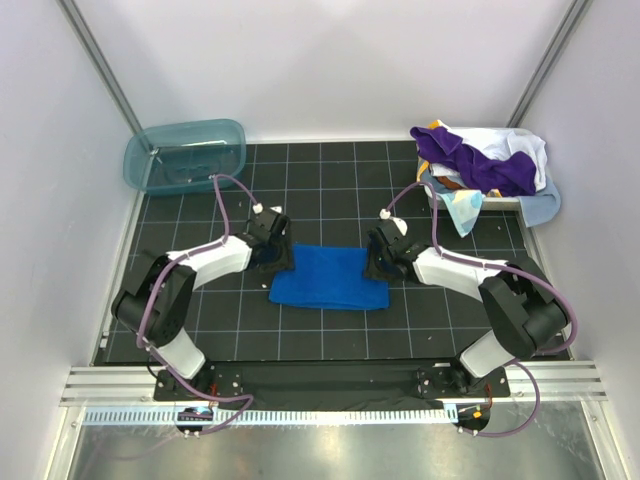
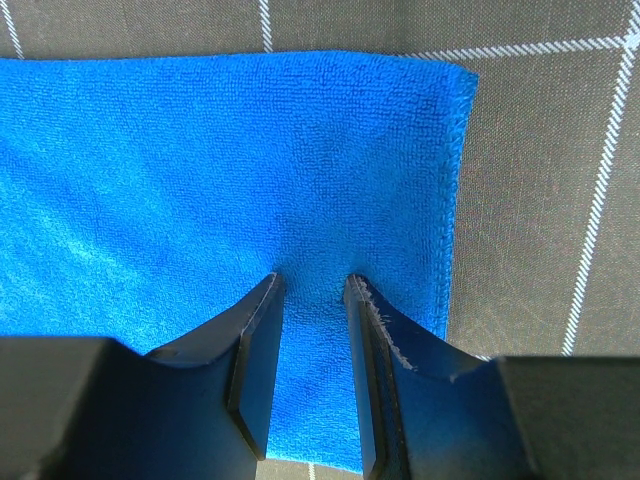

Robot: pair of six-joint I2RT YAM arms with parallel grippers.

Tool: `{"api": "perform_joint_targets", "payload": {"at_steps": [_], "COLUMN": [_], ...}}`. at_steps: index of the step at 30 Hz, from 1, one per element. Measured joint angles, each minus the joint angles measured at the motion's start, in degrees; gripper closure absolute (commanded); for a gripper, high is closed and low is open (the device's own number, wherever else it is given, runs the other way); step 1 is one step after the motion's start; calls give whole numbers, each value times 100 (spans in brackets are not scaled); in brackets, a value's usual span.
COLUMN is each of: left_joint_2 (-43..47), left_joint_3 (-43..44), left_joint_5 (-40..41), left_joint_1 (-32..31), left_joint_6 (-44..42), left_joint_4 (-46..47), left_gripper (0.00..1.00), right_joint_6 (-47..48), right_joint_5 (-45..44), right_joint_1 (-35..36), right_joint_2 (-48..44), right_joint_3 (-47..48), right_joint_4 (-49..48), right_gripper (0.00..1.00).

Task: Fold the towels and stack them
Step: Neatly place the folded towel into the bin

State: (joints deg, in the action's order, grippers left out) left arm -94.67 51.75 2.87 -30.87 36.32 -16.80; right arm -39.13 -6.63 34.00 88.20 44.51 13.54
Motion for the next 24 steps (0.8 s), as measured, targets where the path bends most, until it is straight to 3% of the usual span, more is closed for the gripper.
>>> {"api": "perform_joint_targets", "payload": {"at_steps": [7,9,15,24], "left_joint_2": [-42,-79,-391,-1412], "left_joint_3": [17,76,610,2144], "left_joint_5": [251,319,868,2317], "left_joint_1": [-50,-96,-367,-466], "left_joint_6": [114,142,70,-409], "left_joint_4": [-24,-83,-678,-1377], "left_gripper": [84,100,100,100], "right_joint_6": [0,0,13,177], "right_joint_5": [39,44,63,142], "right_joint_1": [0,0,0,0], "right_joint_2": [-46,-87,-308,-931], "right_joint_3": [-15,-26,-48,-9], "right_joint_4": [-4,0,98,308], "right_gripper": [61,61,56,53]}}
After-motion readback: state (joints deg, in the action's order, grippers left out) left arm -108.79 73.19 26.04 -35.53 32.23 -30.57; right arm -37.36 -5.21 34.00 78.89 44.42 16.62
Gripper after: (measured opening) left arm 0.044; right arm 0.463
